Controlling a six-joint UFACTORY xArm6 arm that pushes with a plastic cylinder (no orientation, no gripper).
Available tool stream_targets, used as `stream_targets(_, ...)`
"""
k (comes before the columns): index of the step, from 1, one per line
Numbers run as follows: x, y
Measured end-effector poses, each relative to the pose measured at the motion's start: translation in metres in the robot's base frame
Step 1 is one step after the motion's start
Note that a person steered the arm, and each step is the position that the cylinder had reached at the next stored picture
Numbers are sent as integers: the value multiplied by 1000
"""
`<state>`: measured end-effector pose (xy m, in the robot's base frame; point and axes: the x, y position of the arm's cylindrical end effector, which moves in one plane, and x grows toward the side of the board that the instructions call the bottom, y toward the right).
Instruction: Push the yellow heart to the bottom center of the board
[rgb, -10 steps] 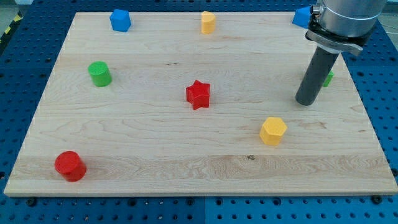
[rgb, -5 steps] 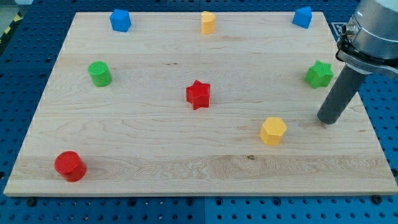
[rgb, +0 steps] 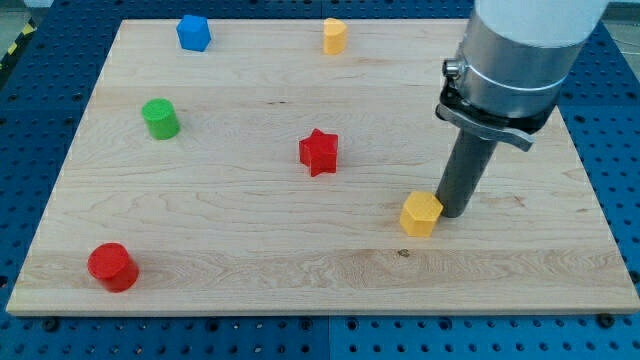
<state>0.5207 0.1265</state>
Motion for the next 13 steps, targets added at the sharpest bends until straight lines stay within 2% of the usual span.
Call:
stream_targets(2,-37,-4)
stream_targets(4,-10,-11)
stream_targets(8,-12,-42)
stream_targets(13,-7,-53)
